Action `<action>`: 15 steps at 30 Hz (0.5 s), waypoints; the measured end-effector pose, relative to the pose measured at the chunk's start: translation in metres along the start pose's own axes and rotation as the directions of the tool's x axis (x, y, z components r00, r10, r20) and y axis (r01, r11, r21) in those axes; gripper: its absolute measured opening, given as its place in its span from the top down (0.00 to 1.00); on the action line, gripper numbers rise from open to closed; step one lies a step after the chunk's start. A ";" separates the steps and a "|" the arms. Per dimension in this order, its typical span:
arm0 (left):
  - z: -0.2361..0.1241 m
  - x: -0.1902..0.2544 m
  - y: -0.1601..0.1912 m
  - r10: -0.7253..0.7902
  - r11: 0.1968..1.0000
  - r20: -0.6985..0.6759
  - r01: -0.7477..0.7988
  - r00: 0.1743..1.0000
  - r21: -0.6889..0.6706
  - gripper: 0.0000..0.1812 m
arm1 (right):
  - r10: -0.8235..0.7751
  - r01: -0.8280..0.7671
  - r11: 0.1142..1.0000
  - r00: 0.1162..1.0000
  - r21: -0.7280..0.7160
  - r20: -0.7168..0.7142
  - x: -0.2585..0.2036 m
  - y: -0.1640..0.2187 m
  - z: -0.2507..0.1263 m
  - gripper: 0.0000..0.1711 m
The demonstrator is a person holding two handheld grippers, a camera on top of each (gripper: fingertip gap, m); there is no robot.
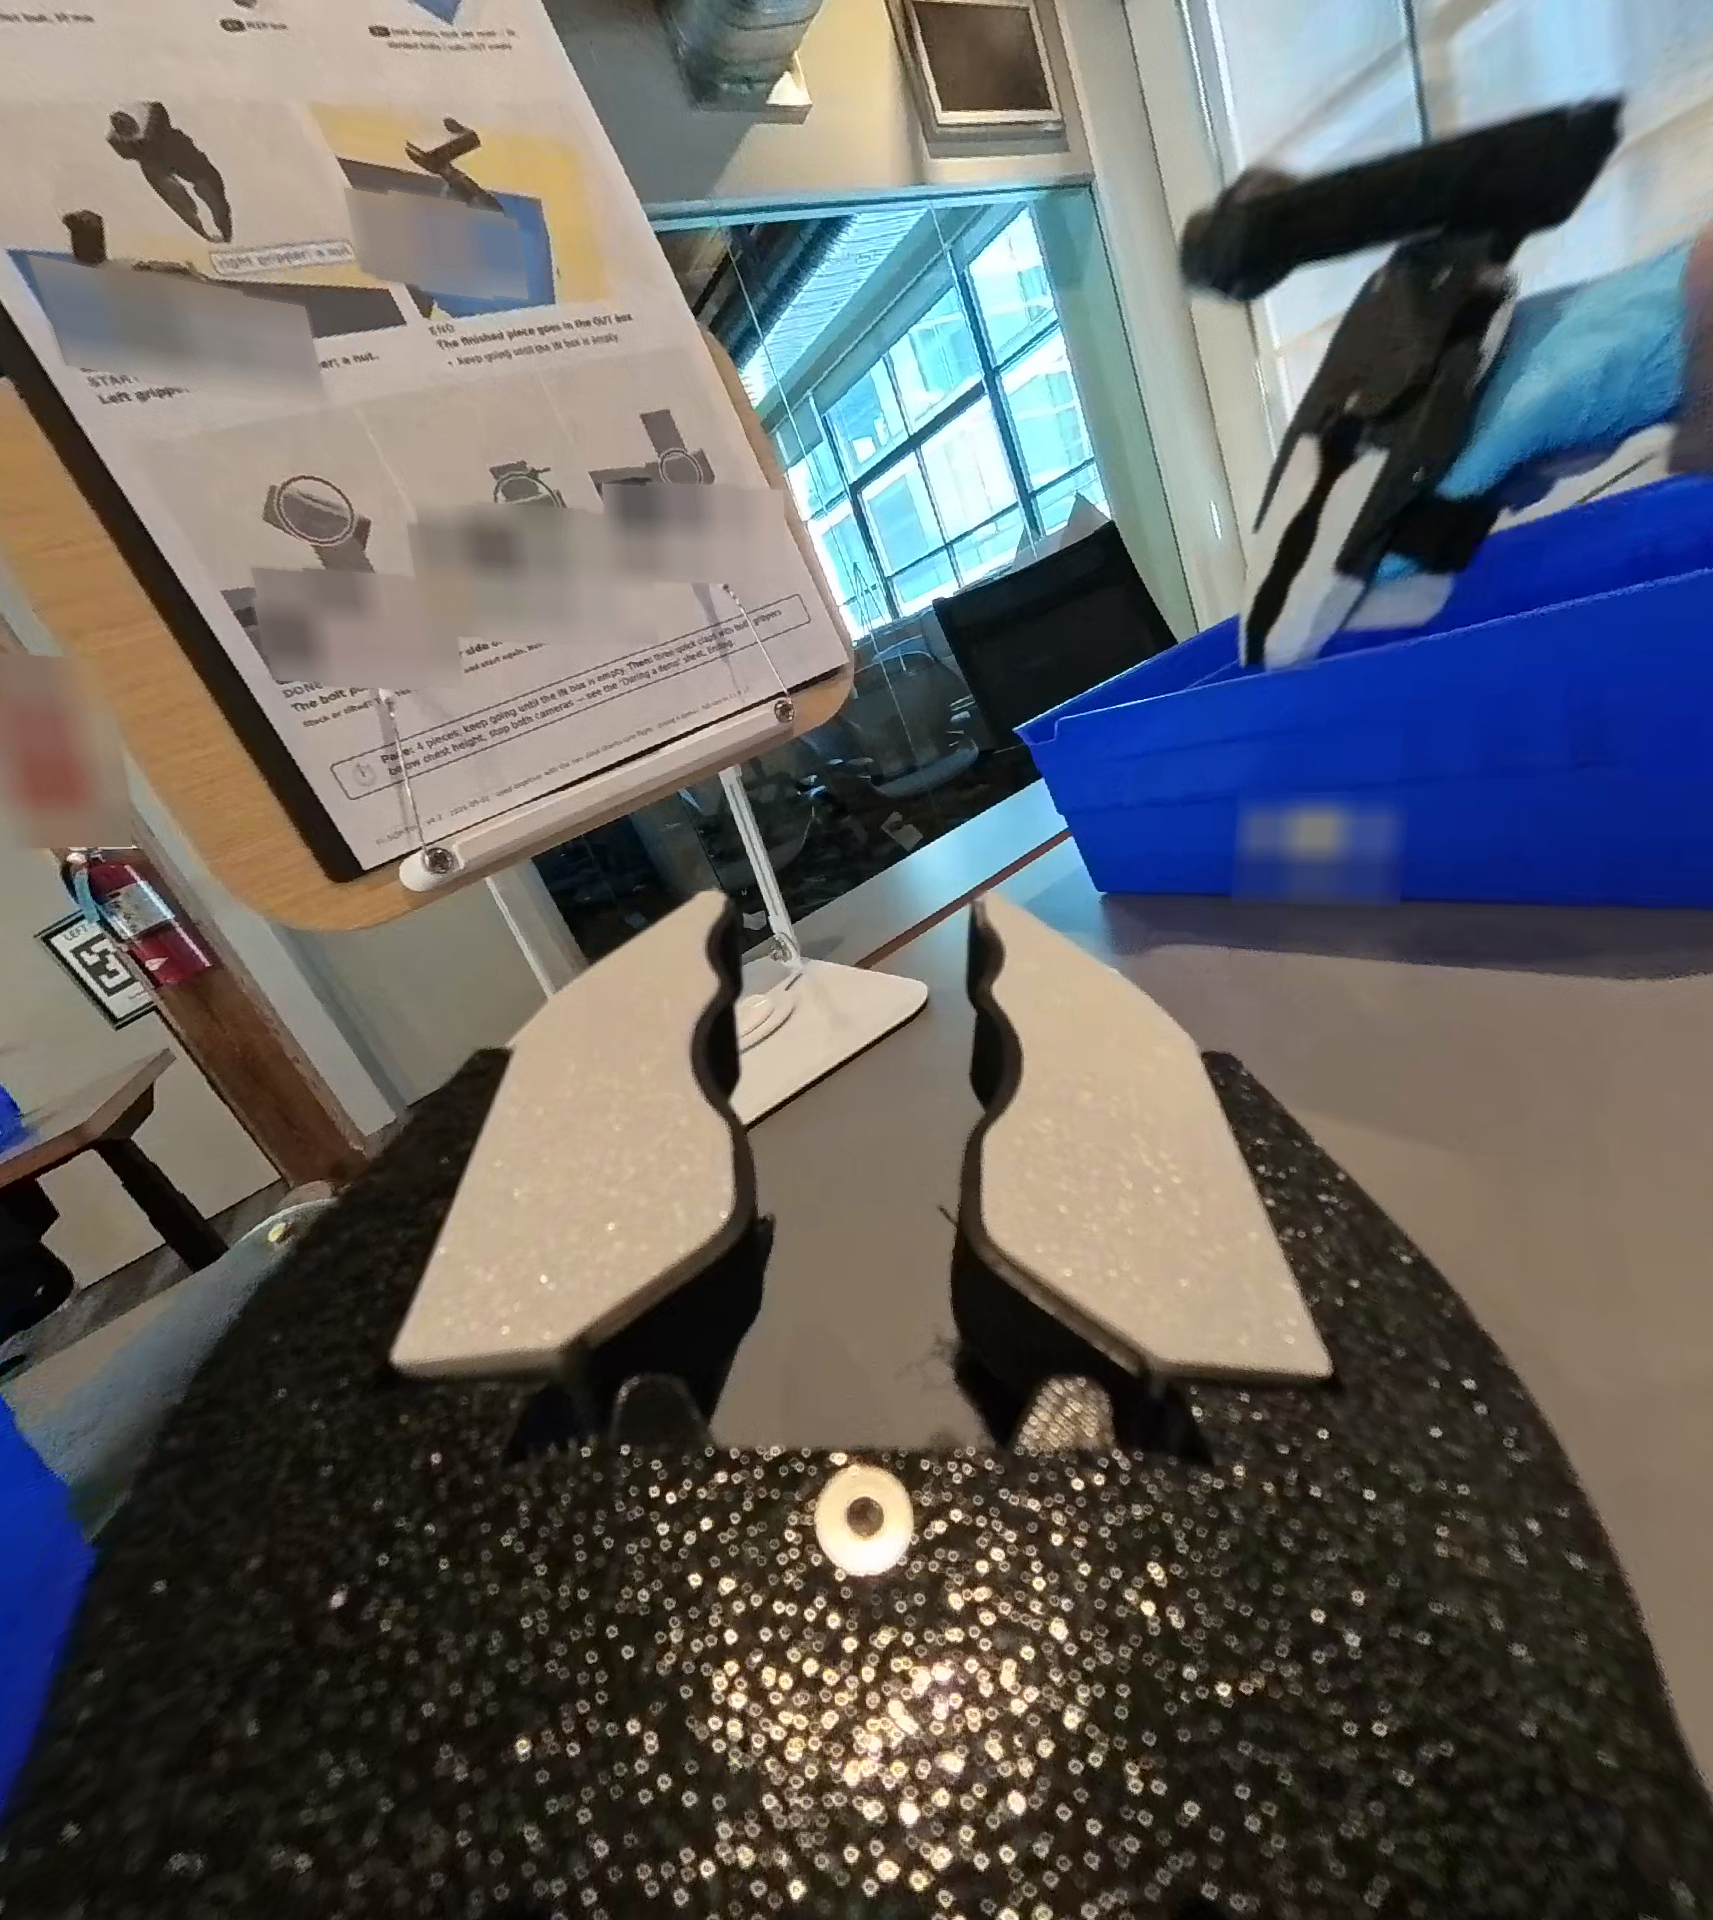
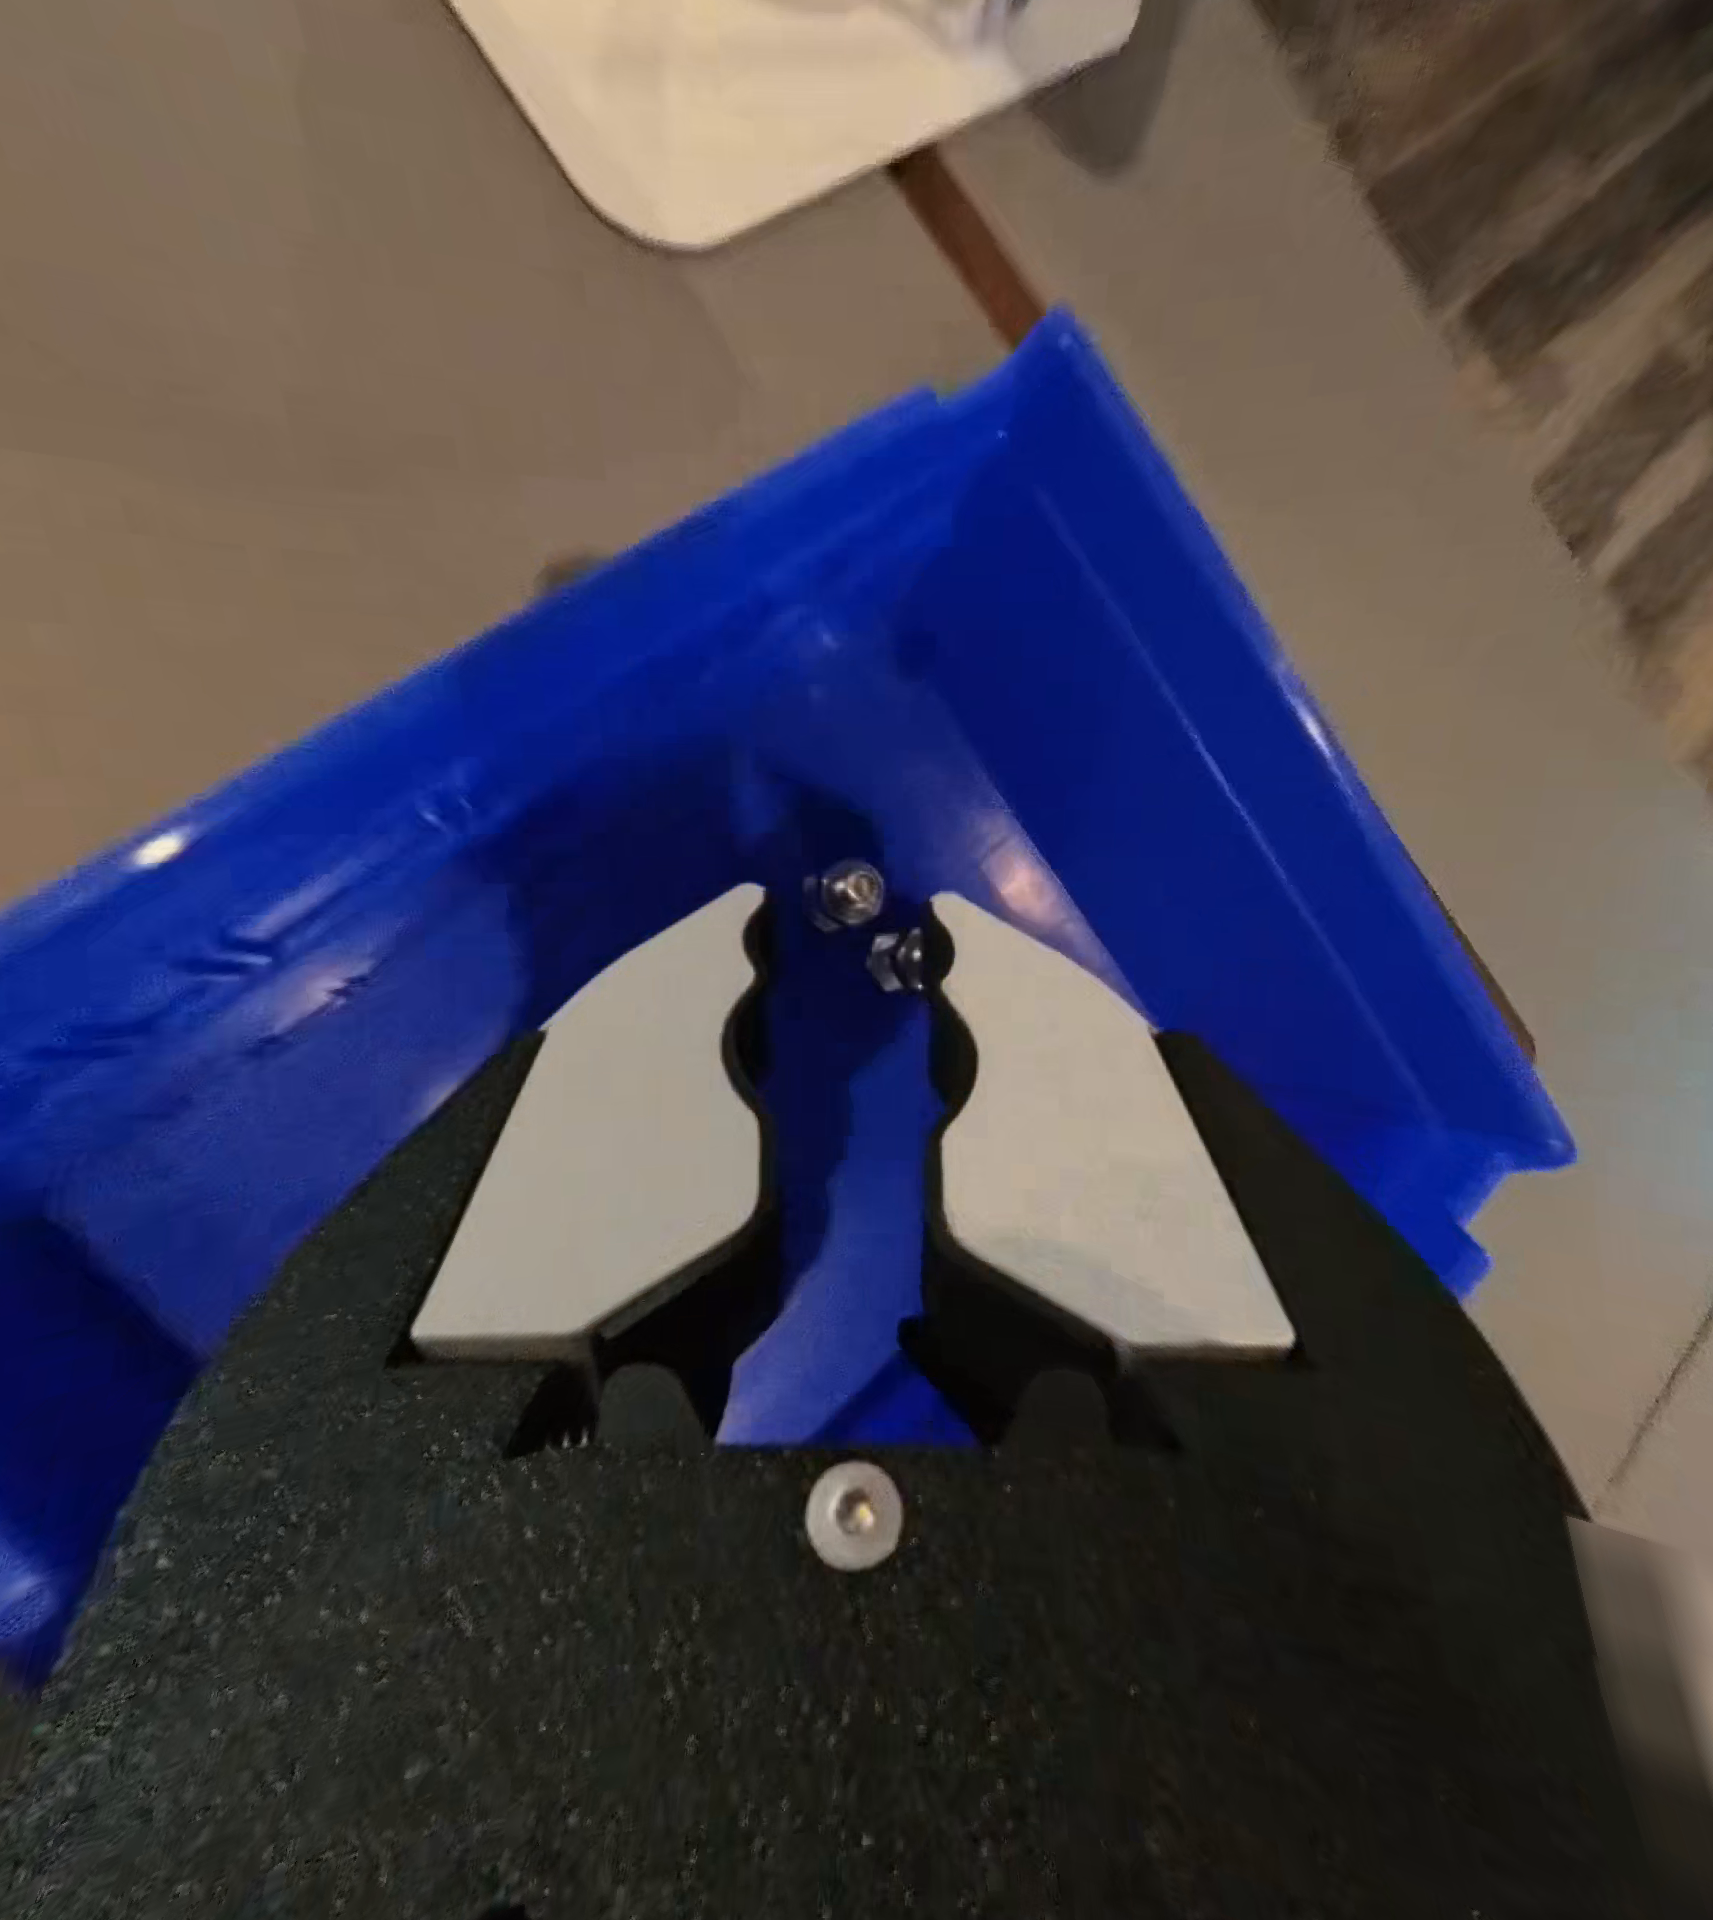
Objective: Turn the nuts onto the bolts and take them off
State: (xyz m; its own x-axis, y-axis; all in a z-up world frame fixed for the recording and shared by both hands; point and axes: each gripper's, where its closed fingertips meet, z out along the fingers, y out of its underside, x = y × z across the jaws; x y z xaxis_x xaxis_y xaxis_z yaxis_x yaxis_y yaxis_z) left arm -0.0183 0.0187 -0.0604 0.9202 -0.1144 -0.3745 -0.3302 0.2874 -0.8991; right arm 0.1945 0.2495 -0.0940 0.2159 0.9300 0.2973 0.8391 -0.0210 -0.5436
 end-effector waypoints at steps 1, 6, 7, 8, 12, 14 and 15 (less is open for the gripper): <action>0.000 0.001 0.000 0.000 1.000 -0.004 0.000 1.000 0.000 0.77 | -0.021 0.022 0.999 0.999 -0.038 0.027 0.001 0.005 0.011 0.85; 0.000 0.001 0.000 -0.006 1.000 -0.011 0.006 1.000 0.001 0.77 | -0.113 0.142 0.975 0.979 -0.172 0.169 -0.003 0.020 0.047 0.80; 0.000 0.001 0.000 -0.008 1.000 -0.013 0.008 1.000 0.001 0.77 | -0.123 0.161 0.965 0.975 -0.206 0.186 -0.003 0.024 0.052 0.80; 0.000 0.002 0.000 -0.009 1.000 -0.015 0.010 1.000 0.002 0.77 | -0.118 0.168 0.958 0.970 -0.233 0.213 -0.004 0.028 0.057 0.80; 0.001 0.002 0.000 -0.016 1.000 -0.023 0.016 1.000 0.005 0.77 | -0.128 0.194 0.938 0.964 -0.288 0.233 -0.004 0.034 0.069 0.85; 0.001 0.002 0.000 -0.020 1.000 -0.024 0.020 1.000 0.004 0.77 | -0.150 0.211 0.933 0.964 -0.290 0.219 -0.003 0.033 0.068 0.89; 0.001 0.002 0.000 -0.022 1.000 -0.023 0.022 0.999 0.003 0.77 | -0.162 0.219 0.928 0.966 -0.302 0.202 -0.001 0.033 0.066 0.89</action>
State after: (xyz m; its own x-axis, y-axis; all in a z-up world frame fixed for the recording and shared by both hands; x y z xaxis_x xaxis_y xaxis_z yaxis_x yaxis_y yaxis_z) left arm -0.0164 0.0196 -0.0612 0.9221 -0.1428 -0.3598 -0.3090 0.2880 -0.9064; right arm 0.1887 0.2718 -0.1641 -0.0285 0.9758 0.2169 0.9766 0.0735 -0.2023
